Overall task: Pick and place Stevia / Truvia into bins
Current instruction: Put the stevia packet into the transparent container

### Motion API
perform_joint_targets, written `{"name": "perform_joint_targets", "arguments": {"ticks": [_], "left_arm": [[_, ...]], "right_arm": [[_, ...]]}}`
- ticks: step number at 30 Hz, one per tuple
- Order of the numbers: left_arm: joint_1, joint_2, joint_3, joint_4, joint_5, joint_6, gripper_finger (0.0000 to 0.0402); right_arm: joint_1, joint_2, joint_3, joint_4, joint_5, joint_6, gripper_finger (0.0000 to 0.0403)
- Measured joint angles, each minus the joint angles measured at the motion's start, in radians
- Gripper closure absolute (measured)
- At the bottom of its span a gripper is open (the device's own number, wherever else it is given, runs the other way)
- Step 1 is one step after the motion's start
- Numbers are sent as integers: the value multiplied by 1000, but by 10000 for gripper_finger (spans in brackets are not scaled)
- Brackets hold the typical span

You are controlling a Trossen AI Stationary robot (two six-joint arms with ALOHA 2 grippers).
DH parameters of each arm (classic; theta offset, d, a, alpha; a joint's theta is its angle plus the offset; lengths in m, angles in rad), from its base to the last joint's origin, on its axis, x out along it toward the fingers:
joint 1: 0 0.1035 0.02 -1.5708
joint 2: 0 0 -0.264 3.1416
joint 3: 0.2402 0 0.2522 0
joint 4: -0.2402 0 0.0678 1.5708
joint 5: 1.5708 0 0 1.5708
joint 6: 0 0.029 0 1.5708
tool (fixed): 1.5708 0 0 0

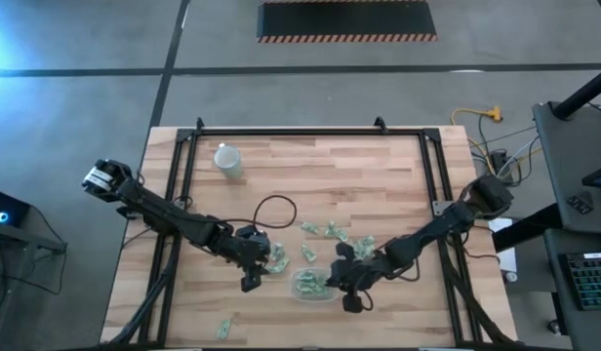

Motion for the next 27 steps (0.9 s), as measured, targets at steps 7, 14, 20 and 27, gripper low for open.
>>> {"name": "perform_joint_targets", "arguments": {"ticks": [7, 14, 20, 27], "left_arm": [[0, 0, -1, 1, 0, 0, 244], [-2, 0, -1, -10, 40, -1, 244], [-59, 0, -1, -12, 164, -59, 244], [-231, 0, 0, 7, 181, -291, 244]], "right_arm": [[-3, 14, 2, -13, -1, 6, 356], [-3, -11, 3, -18, 4, 24, 308], [1, -59, 4, -73, -16, 27, 297], [18, -138, 2, -251, -23, 63, 302]]}}
